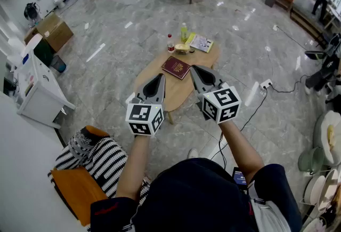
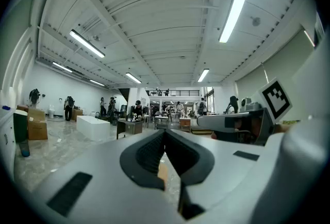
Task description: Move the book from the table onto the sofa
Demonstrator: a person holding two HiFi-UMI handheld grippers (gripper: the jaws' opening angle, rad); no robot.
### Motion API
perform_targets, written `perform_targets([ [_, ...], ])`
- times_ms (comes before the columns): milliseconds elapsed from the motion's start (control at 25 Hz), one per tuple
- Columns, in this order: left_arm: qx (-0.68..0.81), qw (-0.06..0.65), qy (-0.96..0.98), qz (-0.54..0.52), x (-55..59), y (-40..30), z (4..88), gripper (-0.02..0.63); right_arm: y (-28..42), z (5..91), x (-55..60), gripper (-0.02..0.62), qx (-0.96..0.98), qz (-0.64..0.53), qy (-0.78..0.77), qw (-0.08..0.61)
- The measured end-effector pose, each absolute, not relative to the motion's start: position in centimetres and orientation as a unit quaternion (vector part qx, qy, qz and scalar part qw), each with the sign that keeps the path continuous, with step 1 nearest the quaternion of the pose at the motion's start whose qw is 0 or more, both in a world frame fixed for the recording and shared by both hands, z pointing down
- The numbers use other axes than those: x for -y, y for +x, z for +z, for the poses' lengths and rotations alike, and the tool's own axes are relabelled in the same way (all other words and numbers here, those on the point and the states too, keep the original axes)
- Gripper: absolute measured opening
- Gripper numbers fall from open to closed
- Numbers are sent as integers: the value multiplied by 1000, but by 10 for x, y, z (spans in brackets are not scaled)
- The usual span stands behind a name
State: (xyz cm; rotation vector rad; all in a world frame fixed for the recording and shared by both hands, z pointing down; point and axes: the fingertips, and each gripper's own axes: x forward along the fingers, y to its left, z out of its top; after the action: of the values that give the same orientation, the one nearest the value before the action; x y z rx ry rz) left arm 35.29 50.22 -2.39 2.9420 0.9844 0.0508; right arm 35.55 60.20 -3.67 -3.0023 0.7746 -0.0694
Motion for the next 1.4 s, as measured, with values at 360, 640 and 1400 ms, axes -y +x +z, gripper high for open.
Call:
perform_targets([
  [360, -319, 22, 947, 21, -515, 361, -17, 14, 362, -32, -610, 15, -265, -18, -963, 38],
  [640, -310, 28, 950, 26, -533, 377, -14, 14, 376, -28, -627, 15, -282, -20, -959, 36],
  [1400, -285, 7, 957, 53, -557, 406, 7, 14, 411, -7, -649, 15, -322, -34, -945, 46],
])
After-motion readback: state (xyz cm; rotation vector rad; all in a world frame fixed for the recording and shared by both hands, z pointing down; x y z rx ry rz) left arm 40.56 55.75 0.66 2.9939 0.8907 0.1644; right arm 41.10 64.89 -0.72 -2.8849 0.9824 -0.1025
